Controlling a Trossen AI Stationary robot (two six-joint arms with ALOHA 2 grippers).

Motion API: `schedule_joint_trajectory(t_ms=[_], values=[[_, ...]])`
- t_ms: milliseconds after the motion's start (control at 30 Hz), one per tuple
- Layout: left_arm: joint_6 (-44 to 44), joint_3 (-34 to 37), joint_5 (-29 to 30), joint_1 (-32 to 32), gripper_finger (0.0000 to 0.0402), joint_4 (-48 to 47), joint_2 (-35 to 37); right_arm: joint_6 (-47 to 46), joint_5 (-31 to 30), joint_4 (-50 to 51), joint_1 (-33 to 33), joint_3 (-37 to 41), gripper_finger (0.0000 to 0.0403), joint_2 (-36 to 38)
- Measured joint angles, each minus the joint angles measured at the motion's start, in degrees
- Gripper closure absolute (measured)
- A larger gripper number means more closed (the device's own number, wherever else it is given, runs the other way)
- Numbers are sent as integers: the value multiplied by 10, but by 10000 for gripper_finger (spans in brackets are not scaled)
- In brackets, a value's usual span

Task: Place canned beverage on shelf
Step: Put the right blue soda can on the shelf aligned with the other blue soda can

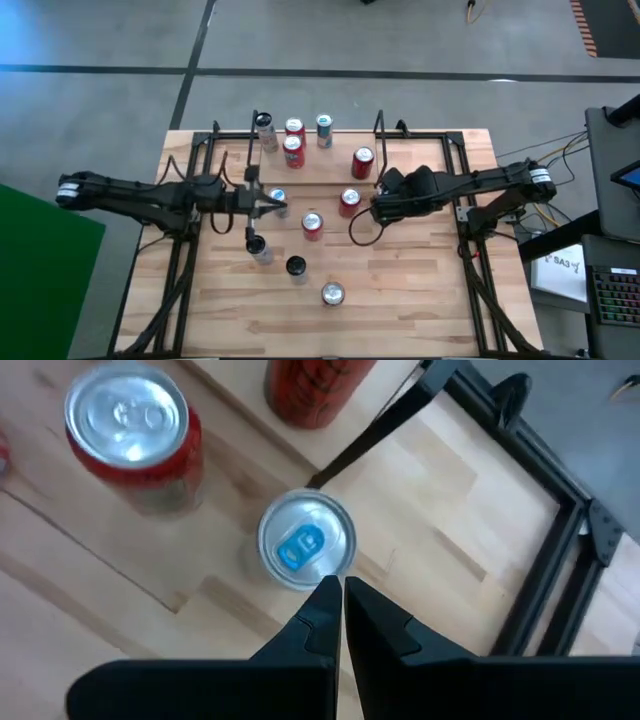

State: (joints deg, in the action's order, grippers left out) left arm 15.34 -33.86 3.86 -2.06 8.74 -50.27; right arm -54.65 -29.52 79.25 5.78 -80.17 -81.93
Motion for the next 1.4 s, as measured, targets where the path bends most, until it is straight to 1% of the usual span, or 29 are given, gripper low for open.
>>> schedule_joint_trajectory(t_ms=[100,200,333,400,533,600,667,733,833,967,1133,1233,1333,1400], values=[[3,-17,1,25,402,-17,25,-6,16,-3,-18,-11,394,0],[4,-33,1,45,402,-35,53,22,30,-3,-36,-21,394,4],[9,-33,1,60,402,-42,82,126,53,-4,-53,-23,394,19],[9,-25,1,62,402,-42,92,168,45,-8,-54,-18,394,34],[29,-20,0,62,402,-46,102,216,34,-48,-54,1,394,79],[31,-20,0,62,402,-43,104,263,45,-84,-54,22,394,109],[30,-20,0,62,402,-48,100,313,72,-127,-53,52,394,141],[26,-17,1,62,402,-52,94,351,77,-175,-53,85,394,170],[11,-16,0,62,402,-55,83,391,82,-226,-63,135,394,205],[-16,-16,0,62,402,-35,69,435,106,-312,-71,207,394,242],[-28,-16,0,62,402,0,56,506,104,-454,-75,302,394,272],[-30,-16,0,62,402,14,47,550,106,-545,-75,345,394,281],[-46,-16,1,62,402,21,37,592,102,-587,-75,366,394,283],[-64,-17,1,62,402,33,30,612,99,-590,-76,368,394,282]])
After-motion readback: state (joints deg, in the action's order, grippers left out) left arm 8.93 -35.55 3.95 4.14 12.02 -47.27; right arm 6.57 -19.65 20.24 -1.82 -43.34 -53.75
